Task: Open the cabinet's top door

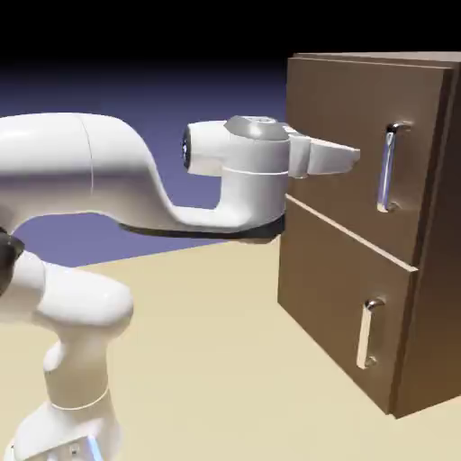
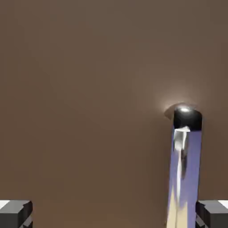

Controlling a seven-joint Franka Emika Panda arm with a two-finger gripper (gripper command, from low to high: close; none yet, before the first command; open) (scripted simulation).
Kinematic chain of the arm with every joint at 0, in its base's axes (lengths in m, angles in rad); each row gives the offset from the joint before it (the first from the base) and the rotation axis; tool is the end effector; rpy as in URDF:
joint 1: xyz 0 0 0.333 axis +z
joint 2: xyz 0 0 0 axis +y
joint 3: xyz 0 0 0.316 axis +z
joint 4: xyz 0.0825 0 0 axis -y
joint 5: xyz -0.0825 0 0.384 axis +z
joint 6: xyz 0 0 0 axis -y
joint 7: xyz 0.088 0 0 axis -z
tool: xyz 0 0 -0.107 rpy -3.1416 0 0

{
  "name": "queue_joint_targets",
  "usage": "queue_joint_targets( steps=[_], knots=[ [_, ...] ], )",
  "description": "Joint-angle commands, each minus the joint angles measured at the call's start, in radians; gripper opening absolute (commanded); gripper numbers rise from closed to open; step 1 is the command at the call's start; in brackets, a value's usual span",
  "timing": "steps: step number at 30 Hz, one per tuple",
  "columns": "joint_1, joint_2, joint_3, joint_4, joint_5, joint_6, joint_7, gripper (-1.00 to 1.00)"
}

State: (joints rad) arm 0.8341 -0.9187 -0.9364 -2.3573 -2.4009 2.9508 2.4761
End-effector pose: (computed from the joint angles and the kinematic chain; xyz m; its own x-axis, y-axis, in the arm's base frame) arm 0.3934 -0.0827 0.5689 0.0758 -0.6851 0.7244 -0.0222 -0.7275 -0.6857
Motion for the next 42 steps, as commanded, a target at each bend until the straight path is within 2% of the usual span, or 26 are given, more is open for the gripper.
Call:
queue_joint_targets(
  steps=[1, 9, 16, 17, 29, 42],
  knots=[
    [0.015, -0.006, -0.017, 0.008, -0.044, -0.002, 0.031, 0.00],
    [0.127, -0.054, -0.145, 0.070, -0.372, -0.013, 0.269, 0.00],
    [0.309, -0.002, -0.254, 0.201, -0.392, -0.039, 0.275, 0.00],
    [0.309, -0.002, -0.254, 0.201, -0.392, -0.039, 0.275, -1.00],
    [-0.089, -0.032, 0.061, -0.133, -0.179, -0.242, 0.236, -1.00],
    [-0.448, -0.256, 0.529, -0.490, 0.302, -0.505, 0.075, -1.00]
  ],
)
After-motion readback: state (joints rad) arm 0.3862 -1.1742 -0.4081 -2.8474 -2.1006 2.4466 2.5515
